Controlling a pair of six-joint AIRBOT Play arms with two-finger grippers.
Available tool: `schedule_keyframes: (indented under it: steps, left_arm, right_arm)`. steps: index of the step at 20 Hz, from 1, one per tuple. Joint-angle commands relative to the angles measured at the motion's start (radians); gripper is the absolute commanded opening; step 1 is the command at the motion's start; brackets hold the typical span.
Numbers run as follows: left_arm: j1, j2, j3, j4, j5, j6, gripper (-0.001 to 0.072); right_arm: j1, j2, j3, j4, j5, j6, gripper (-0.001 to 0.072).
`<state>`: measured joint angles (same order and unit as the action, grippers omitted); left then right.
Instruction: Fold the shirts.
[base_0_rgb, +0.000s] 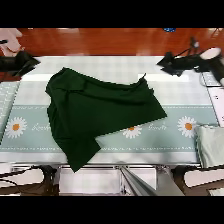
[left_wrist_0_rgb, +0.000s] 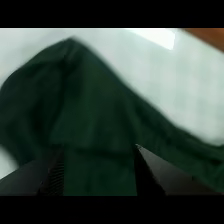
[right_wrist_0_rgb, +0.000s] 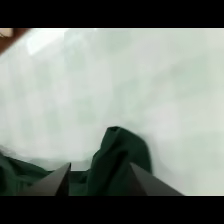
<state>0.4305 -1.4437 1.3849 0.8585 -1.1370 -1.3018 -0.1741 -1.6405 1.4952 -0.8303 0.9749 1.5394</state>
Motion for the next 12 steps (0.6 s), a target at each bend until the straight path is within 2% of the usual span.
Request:
schedule_keyframes:
  steps: [1, 4, 8, 12]
  left_arm:
    - [0.179, 0.055, -0.055, 0.1, -0.296, -0.06, 0.0511]
    - [0.275, 0.223, -0.358, 0.1, -0.247, -0.02, 0.0511]
    - [0.346, 0.392, -0.737, 0.089, -0.164, -0.009, 0.0511]
    - [0.347, 0.394, -0.868, 0.106, -0.196, -0.031, 0.0511]
  right_arm:
    - [-0.159, 0.061, 0.035, -0.087, 0.235, -0.058, 0.0409]
    - [-0.202, 0.171, -0.154, -0.211, 0.269, -0.066, 0.0409]
    - [-0.205, 0.348, -0.555, -0.126, 0.131, -0.162, 0.0409]
    - [-0.205, 0.459, -0.775, -0.04, 0.101, -0.252, 0.0409]
